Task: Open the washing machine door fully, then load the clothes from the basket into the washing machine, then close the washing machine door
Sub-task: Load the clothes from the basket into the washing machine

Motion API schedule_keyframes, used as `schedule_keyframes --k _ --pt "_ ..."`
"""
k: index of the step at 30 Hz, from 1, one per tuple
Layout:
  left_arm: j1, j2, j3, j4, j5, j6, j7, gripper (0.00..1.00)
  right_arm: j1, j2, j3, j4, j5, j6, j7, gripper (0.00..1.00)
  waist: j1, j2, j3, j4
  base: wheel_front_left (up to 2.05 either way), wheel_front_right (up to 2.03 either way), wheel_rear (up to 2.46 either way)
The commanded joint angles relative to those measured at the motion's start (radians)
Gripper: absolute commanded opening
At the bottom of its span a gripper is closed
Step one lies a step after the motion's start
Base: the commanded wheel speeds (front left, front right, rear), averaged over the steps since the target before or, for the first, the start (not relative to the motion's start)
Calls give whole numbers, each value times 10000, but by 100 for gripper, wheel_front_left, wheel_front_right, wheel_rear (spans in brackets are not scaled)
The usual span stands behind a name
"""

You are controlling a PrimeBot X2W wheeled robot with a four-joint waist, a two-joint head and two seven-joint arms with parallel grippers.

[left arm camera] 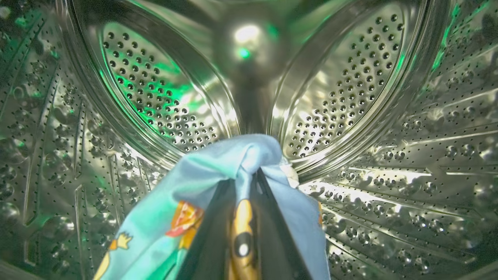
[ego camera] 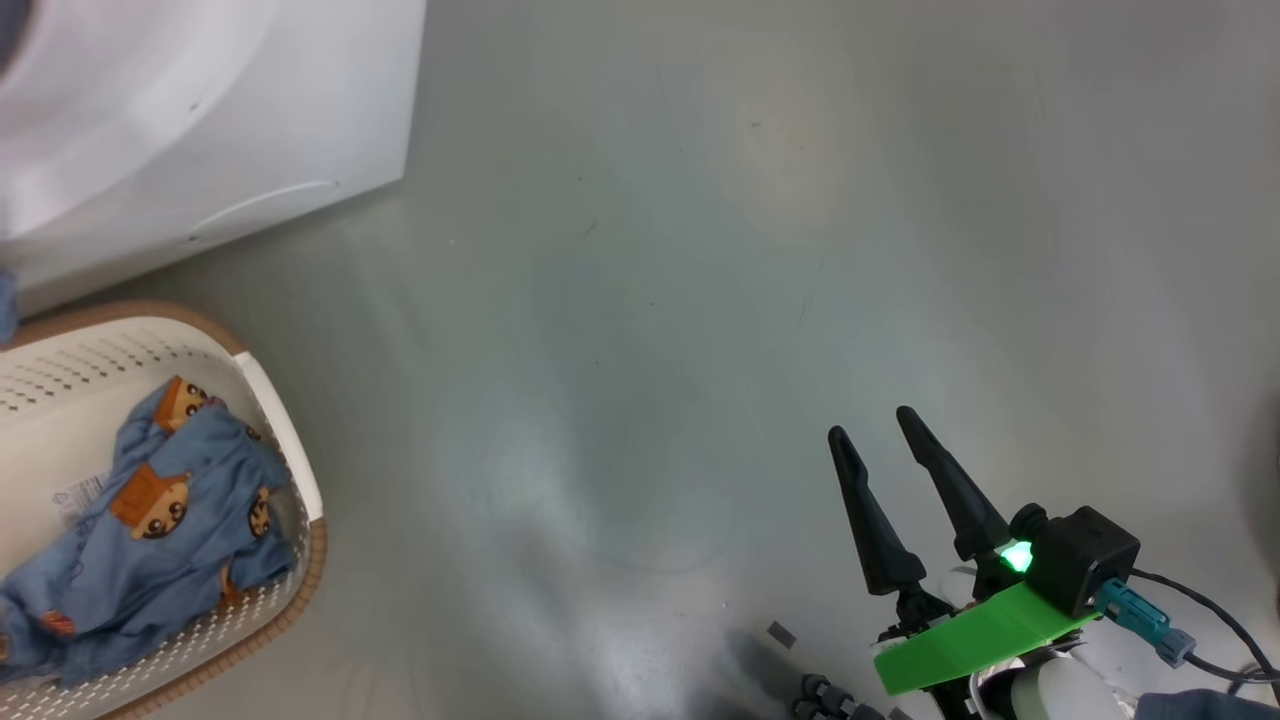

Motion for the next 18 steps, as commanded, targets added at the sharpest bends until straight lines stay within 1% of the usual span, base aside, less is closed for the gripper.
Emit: schedule_keyframes --k 1,2,3,4,5,10,18 --pt "58 454 -58 14 126 76 -78 37 86 -129 165 -135 70 16 -76 100 0 -1 -122 39 0 0 0" --pt "58 417 -94 102 155 106 -78 48 95 -129 142 -127 71 16 -76 100 0 -1 -169 71 0 0 0" --pt "79 366 -149 192 205 154 -78 82 109 -129 106 -120 75 16 -76 100 0 -1 -227 116 0 0 0" --pt "103 304 -194 264 234 176 -78 96 121 -129 90 -105 73 16 -76 100 0 -1 -294 150 0 0 0" --pt "130 238 -200 314 231 218 -78 100 124 -129 101 -88 61 16 -76 100 0 -1 -363 180 0 0 0" --pt "380 -2 -392 764 405 528 -78 100 115 -129 7 -83 54 16 -76 100 0 -1 -800 323 0 0 0" --pt "705 -628 -562 1027 456 995 -78 100 161 -129 -156 -5 -122 16 -76 100 0 -1 -1349 767 0 0 0"
